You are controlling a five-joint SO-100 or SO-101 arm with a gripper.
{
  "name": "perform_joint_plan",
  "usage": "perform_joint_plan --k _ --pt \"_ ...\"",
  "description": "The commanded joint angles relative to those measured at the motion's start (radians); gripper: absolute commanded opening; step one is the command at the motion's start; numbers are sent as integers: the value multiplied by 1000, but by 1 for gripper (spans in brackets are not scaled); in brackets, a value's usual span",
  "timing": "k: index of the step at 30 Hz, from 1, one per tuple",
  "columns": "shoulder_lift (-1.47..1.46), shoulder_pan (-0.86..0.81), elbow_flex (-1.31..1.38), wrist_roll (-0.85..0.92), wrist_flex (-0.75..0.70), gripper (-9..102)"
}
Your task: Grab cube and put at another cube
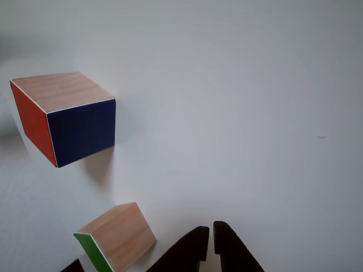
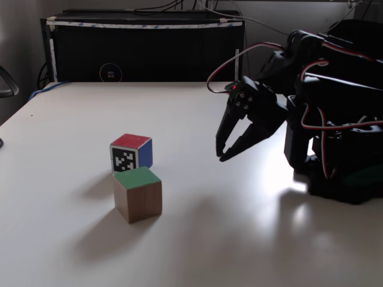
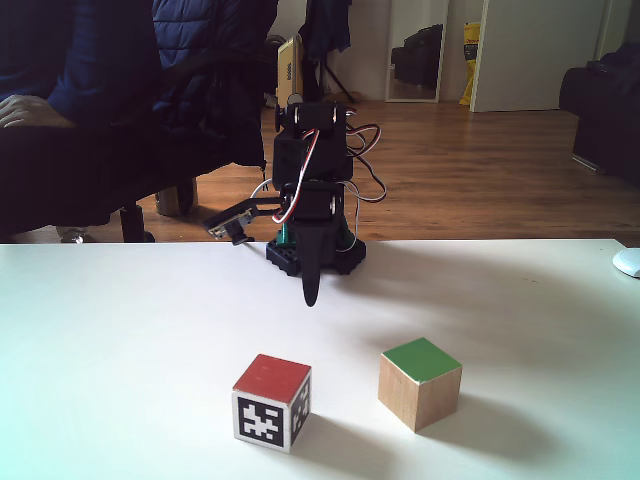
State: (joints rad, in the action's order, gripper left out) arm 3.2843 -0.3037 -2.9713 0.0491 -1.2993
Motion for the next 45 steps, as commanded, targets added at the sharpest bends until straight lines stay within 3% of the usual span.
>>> perform_joint_plan --k 1,14,22,25,31,40,45 --pt "5 29 3 29 8 0" --pt "5 35 3 38 8 0" --pt "5 126 -2 44 95 4" --pt "5 140 51 81 130 14" --pt "-14 258 178 219 135 12" --pt "-781 354 727 196 127 20" --pt "-991 371 894 236 120 28"
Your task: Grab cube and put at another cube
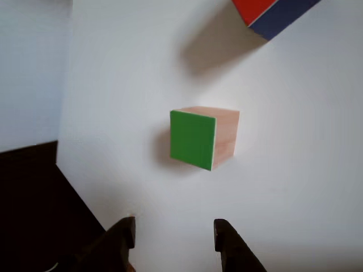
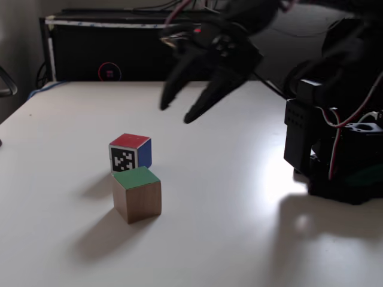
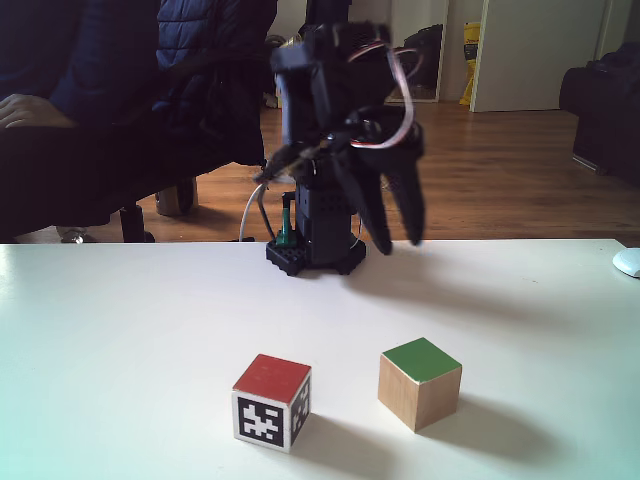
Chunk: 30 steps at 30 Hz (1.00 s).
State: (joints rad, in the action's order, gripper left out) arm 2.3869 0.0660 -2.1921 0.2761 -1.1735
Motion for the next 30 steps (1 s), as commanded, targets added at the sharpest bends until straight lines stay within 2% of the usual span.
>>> perform_joint_plan --k 1,8,16,30 --pt "-123 3 149 6 -18 28" --pt "-310 34 281 69 -67 34" --pt "-548 -20 414 107 -77 38" --pt "-857 -48 558 86 -86 39"
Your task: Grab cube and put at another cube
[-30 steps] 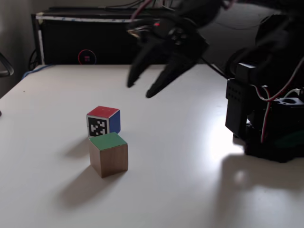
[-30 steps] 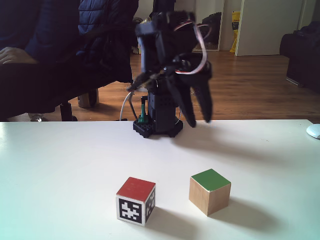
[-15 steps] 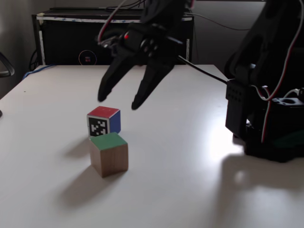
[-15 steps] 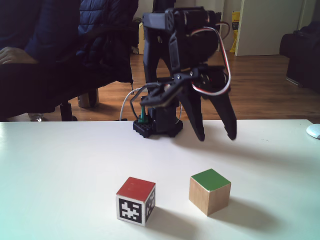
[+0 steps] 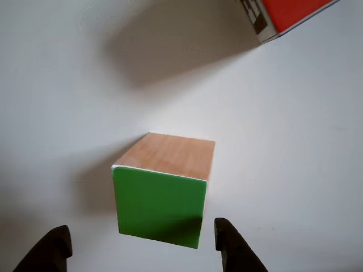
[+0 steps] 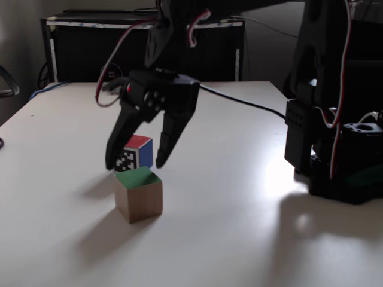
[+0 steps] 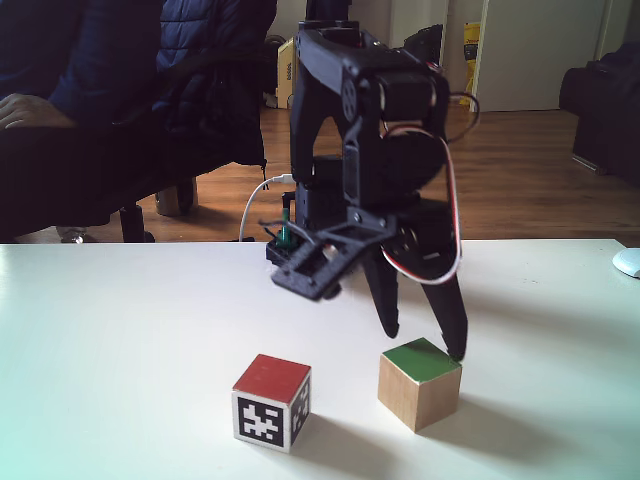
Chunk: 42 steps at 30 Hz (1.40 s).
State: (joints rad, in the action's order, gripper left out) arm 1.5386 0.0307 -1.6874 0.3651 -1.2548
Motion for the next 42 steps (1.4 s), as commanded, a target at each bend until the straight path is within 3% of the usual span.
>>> perform_joint_plan --k 1,22,42 --pt "-20 -12 55 -3 -5 39" --pt "-189 25 118 -66 5 36" --pt "-229 15 161 -98 20 18"
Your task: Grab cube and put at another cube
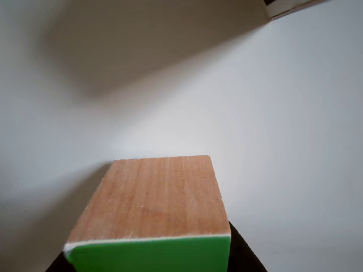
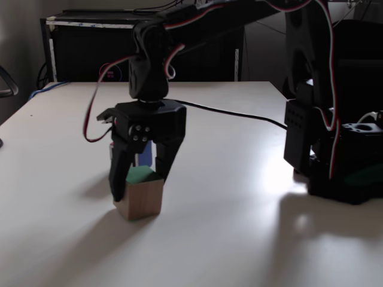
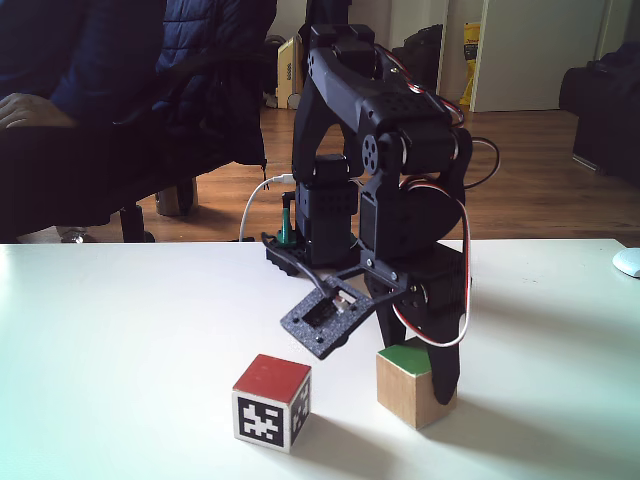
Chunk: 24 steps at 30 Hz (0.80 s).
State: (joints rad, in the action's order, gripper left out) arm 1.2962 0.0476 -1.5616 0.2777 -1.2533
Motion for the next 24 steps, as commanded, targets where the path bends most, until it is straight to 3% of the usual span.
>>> perform_joint_plan --k 1,15,24 --pt "23 0 35 -18 15 18" --pt "522 -51 -71 -123 -77 17" --pt "546 -244 -17 -121 -167 17"
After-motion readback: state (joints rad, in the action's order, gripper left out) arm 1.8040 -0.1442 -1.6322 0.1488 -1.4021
